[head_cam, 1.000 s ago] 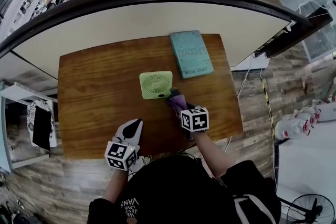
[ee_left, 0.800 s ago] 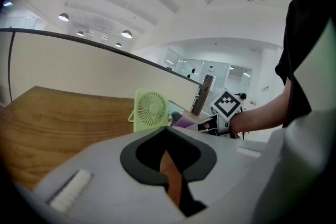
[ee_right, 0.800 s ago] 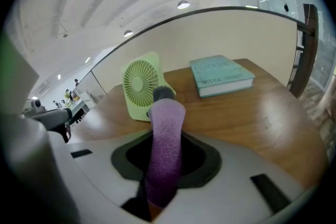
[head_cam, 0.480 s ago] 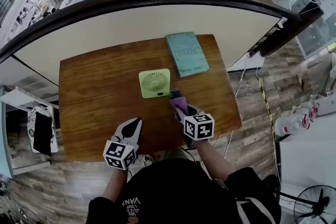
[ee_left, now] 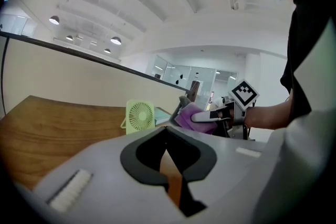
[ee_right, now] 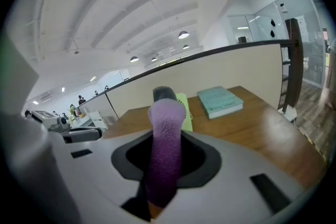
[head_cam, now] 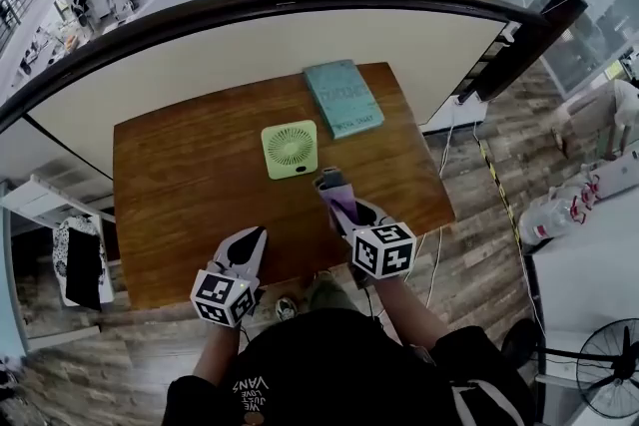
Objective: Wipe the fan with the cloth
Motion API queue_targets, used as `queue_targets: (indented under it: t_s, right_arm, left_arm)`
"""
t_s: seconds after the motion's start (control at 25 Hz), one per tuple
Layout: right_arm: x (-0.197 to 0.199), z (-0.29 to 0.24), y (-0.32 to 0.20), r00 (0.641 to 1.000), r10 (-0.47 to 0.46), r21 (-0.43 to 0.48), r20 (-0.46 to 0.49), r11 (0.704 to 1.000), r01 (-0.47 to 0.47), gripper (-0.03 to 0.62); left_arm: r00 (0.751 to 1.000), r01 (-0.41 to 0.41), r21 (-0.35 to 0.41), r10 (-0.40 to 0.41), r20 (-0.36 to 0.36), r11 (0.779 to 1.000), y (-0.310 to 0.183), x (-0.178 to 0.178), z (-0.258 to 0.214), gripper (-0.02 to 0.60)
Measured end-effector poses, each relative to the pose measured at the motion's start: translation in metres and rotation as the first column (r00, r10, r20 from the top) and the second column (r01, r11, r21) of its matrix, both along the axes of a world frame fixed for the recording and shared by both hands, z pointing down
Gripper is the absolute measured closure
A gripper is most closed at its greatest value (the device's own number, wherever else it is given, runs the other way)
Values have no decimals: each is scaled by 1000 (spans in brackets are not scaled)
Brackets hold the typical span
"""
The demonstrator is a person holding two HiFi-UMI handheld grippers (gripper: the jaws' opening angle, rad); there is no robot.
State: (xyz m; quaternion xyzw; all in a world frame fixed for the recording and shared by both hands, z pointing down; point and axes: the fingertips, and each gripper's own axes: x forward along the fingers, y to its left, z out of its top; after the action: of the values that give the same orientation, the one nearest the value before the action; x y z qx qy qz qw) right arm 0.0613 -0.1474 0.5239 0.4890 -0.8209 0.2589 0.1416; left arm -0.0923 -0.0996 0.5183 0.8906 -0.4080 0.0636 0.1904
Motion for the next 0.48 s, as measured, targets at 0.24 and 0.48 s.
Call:
queue_targets:
  t_s: [0.24,0.48]
  right_arm:
    - [-9,-7,32,1000,20,20,12,1000,-20,496]
    - [-18,-14,58,999,34,40,25,999,-35,496]
  left_arm:
    - [1000,-7,0,7,-8,1000,25,-13,-1,571]
    - [999,-26,10,27,-18,1000,46,-22,-5,571]
